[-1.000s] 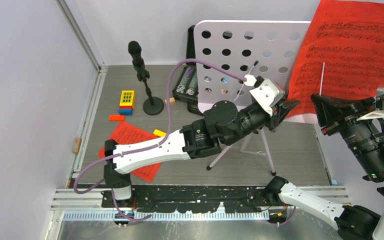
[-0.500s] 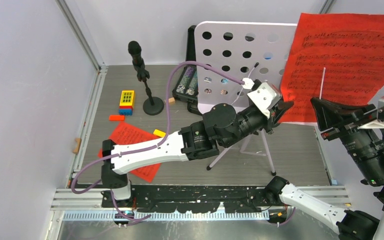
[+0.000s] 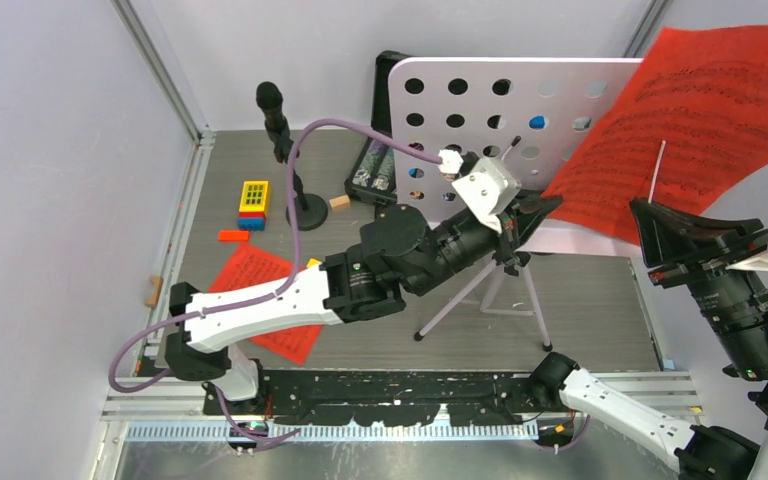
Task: Pack up the instrument practice props
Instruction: Pick up the sheet music from the music stand.
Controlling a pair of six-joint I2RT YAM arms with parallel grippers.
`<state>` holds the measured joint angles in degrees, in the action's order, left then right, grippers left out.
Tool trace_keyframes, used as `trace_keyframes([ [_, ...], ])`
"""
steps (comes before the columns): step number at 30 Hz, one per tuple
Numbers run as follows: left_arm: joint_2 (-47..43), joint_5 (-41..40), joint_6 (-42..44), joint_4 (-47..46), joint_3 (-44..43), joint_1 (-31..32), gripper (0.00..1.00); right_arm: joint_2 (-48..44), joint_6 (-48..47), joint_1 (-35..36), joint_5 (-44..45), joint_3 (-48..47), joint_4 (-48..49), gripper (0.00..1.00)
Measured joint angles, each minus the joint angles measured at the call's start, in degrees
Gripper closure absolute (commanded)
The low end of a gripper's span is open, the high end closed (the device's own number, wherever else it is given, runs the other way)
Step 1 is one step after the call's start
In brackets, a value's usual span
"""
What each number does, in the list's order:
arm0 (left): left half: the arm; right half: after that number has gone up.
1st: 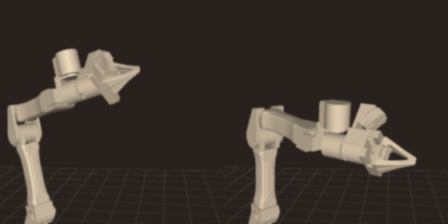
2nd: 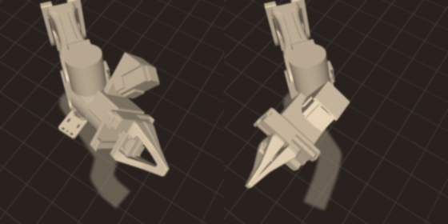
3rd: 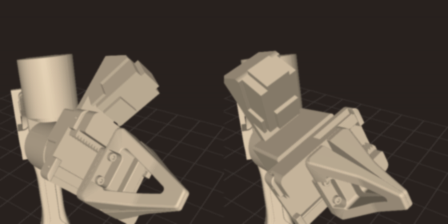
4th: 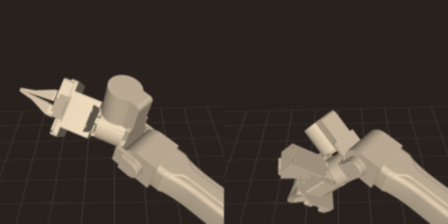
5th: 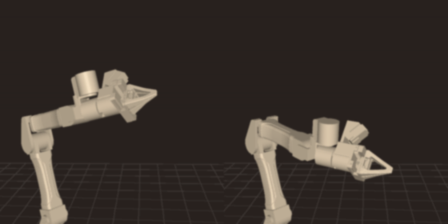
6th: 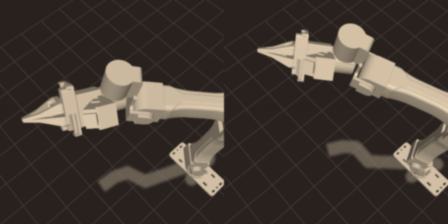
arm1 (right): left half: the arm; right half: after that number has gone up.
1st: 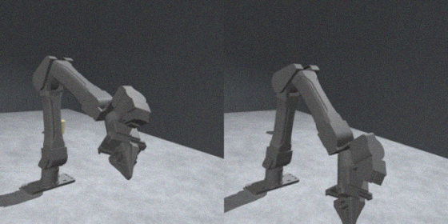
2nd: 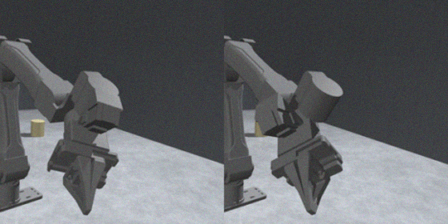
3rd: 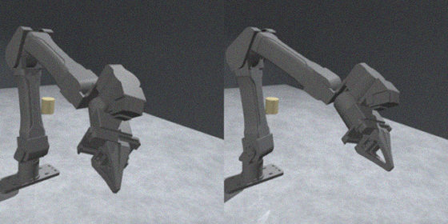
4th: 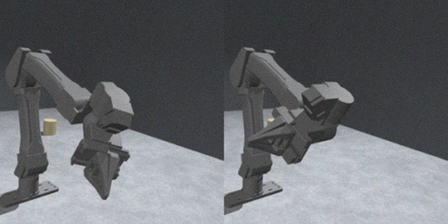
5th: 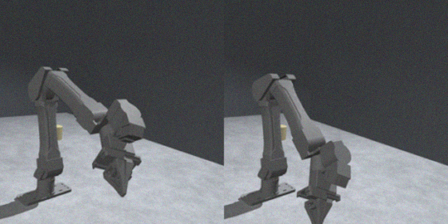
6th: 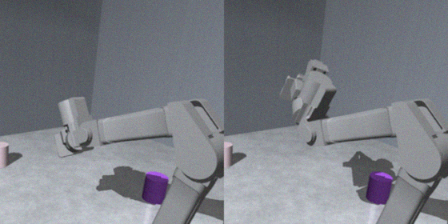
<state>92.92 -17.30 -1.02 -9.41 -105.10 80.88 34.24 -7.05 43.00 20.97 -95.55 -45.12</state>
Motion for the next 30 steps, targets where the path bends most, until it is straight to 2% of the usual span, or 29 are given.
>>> trace_keyframes([
  [15, -10.80, 0.79, 1.29, 1.25, 7.28, 0.28, 1.00, 0.02, -0.15, 0.00, 2.40, 0.72, 1.18, 0.96],
  [27, -24.22, -1.16, 1.51, 4.42, 13.35, 0.50, 1.00, 0.13, -0.35, 0.00, 3.48, 0.96, 1.49, 0.95],
  [30, -28.04, -2.99, 1.40, 5.66, 14.71, 0.50, 1.00, 0.37, -0.35, 0.00, 3.58, 0.96, 1.53, 0.87],
])
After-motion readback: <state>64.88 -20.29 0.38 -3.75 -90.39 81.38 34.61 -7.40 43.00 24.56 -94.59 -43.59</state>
